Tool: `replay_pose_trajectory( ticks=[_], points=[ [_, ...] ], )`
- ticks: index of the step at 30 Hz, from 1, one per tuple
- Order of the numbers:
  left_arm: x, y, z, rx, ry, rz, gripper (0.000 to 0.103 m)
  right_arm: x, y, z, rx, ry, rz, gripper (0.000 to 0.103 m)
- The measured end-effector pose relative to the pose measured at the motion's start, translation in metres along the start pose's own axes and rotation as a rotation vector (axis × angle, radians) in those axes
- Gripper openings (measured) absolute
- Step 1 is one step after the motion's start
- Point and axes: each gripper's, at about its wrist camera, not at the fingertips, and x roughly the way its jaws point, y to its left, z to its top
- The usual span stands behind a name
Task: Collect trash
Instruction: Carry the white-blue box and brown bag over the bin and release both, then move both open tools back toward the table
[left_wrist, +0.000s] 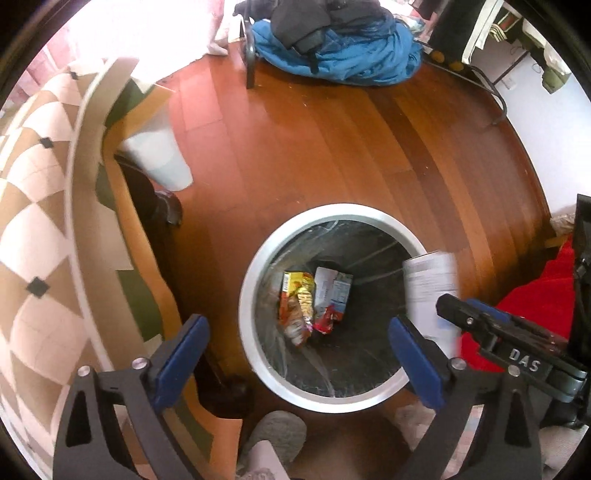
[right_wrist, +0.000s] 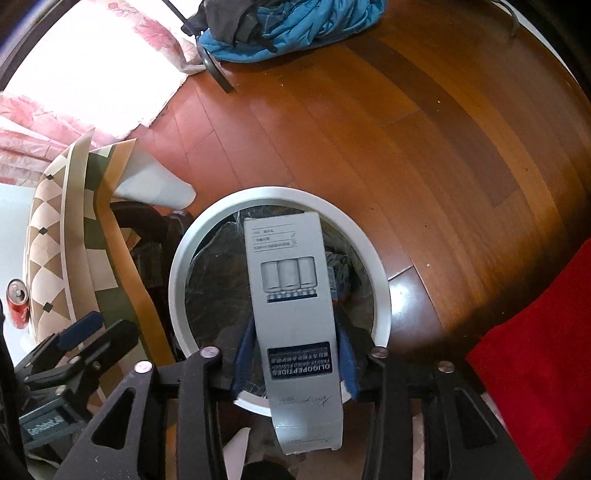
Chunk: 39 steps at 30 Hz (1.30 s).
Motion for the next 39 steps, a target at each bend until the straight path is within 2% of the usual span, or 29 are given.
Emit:
replay_pose_trajectory(
  ticks=[2, 4, 6, 8, 12, 16, 21, 28, 34, 39],
  points=[
    [-0.006, 0.000, -0.002, 0.007, -0.014, 0.020, 0.100, -0.006, 0.001, -0.001, -0.007, -0.013, -0.008, 0.067],
    [-0.013, 0.000, -0.004, 0.008, -0.030, 0.037, 0.100, -0.014, 0.001, -0.002, -0.012, -0.028, -0.022, 0.074],
    [-0.020, 0.001, -0.007, 0.007, -0.045, 0.055, 0.100, -0.023, 0.002, -0.005, -0.013, -0.039, -0.042, 0.092],
    [-0.028, -0.001, -0.011, 0.010, -0.054, 0.060, 0.100, -0.032, 0.002, -0.009, -0.017, -0.051, -0.068, 0.102],
    [-0.046, -0.007, -0.017, 0.022, -0.072, 0.063, 0.100, -0.052, 0.003, -0.019, -0.039, -0.058, -0.153, 0.103],
    [-0.068, -0.012, -0.022, 0.033, -0.101, 0.061, 0.100, -0.073, 0.003, -0.035, -0.034, -0.059, -0.180, 0.103],
    [-0.102, -0.012, -0.027, 0.042, -0.150, 0.057, 0.100, -0.101, 0.009, -0.050, -0.029, -0.079, -0.186, 0.103],
    [-0.159, -0.002, -0.035, 0.033, -0.237, 0.042, 0.100, -0.156, 0.032, -0.064, -0.026, -0.157, -0.160, 0.103],
    [-0.217, 0.043, -0.042, -0.050, -0.343, 0.091, 0.100, -0.203, 0.078, -0.073, -0.072, -0.219, -0.112, 0.103],
    [-0.255, 0.107, -0.057, -0.153, -0.429, 0.142, 0.100, -0.227, 0.150, -0.081, -0.180, -0.244, -0.042, 0.103]
  ],
)
